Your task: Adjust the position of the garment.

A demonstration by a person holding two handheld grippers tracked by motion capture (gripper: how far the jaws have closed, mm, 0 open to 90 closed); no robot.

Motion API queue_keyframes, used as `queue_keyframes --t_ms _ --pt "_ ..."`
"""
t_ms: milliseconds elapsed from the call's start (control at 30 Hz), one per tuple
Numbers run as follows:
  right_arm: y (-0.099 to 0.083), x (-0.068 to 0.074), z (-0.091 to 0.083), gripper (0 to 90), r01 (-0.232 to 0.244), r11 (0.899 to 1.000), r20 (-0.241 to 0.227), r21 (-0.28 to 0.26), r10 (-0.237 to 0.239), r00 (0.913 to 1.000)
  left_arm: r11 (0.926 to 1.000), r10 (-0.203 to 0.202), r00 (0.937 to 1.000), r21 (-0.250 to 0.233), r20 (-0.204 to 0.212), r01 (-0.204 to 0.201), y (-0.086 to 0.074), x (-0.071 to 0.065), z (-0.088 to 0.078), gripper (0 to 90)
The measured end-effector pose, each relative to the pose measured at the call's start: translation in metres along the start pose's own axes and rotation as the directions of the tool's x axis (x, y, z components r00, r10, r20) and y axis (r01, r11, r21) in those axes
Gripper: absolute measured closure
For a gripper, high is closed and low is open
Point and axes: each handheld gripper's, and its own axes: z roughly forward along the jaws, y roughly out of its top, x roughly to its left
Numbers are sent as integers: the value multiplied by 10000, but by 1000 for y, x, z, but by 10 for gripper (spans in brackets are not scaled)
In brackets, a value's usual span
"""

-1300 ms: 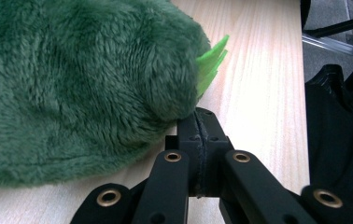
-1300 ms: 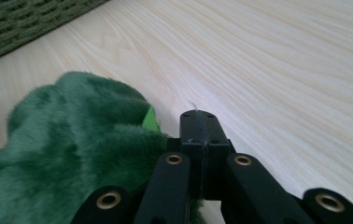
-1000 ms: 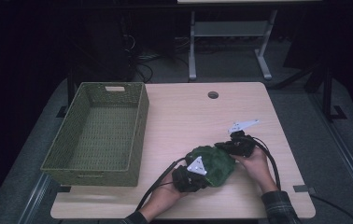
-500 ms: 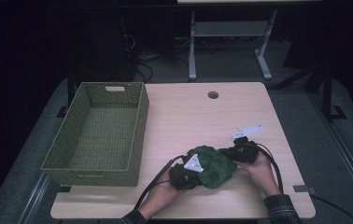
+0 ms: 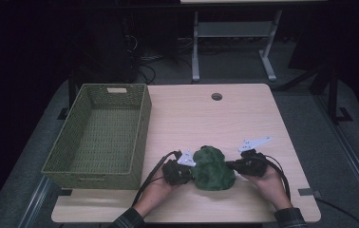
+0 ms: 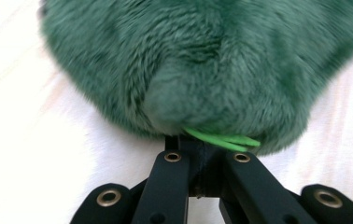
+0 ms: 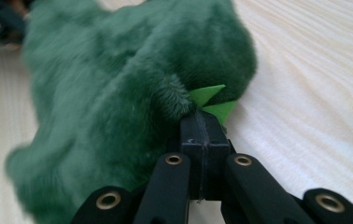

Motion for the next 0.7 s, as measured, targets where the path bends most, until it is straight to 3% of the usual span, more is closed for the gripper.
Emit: queue_keyframes --t_ms 167,300,400,600,667,700 --pt "-7 11 -2 900 145 9995 -106 286 -142 9998 9999 -148 9994 -55 -304 146 -1 8 -1 896" --pt "-11 17 -3 899 188 9994 -199 278 -183 9996 9998 -175 9990 -51 -422 173 1 14 1 896" --pt "-14 16 -6 874 263 9996 -17 77 -263 9997 9997 -230 9990 -125 -381 225 1 16 1 896" --pt "-26 6 -24 609 -302 9975 967 -641 364 9946 9997 -202 9993 -139 -305 198 -2 15 -12 782" --pt "-33 2 -28 531 -590 9954 1222 -759 680 9902 9994 -301 9993 -152 -235 298 -4 14 -18 701" --pt "-36 -1 -30 477 -621 9950 1422 -779 727 9872 9998 -163 9997 -117 -190 161 -5 14 -22 646"
